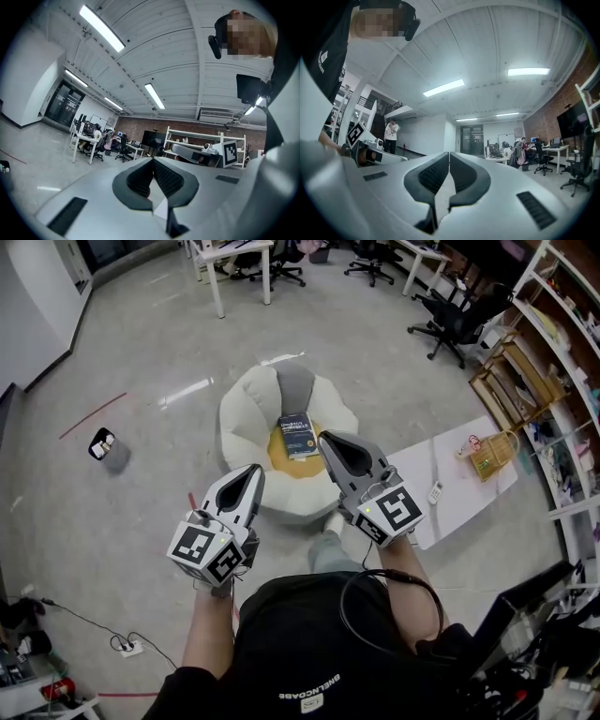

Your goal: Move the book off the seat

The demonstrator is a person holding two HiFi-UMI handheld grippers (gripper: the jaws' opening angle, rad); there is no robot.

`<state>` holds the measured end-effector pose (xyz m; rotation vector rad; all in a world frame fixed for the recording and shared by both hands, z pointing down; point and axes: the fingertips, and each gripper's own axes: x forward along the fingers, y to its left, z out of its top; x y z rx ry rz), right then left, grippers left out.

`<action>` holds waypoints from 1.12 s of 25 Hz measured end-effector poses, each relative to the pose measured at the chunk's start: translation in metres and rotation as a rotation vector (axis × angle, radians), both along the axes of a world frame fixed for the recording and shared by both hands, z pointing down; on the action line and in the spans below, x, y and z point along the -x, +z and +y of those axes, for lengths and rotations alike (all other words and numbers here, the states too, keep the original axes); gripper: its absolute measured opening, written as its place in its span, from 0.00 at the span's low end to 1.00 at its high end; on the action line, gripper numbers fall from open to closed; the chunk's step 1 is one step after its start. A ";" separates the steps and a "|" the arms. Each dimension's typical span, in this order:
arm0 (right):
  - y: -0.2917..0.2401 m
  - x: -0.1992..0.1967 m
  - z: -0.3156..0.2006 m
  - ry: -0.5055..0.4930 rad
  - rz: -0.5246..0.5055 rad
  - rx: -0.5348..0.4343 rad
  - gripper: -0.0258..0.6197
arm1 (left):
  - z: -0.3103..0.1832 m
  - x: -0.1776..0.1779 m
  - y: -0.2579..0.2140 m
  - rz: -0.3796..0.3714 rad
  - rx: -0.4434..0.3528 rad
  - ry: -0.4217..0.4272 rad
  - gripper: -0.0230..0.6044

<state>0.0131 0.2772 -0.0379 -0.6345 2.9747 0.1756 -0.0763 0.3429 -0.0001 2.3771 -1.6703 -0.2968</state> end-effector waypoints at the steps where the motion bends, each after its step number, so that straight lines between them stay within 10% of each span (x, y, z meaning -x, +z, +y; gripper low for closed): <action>1: 0.002 0.000 -0.006 -0.005 0.000 0.002 0.06 | -0.007 -0.001 0.002 -0.002 0.004 -0.002 0.05; 28: 0.052 -0.033 -0.275 -0.088 0.007 0.140 0.06 | -0.270 -0.028 0.041 -0.009 0.157 -0.107 0.05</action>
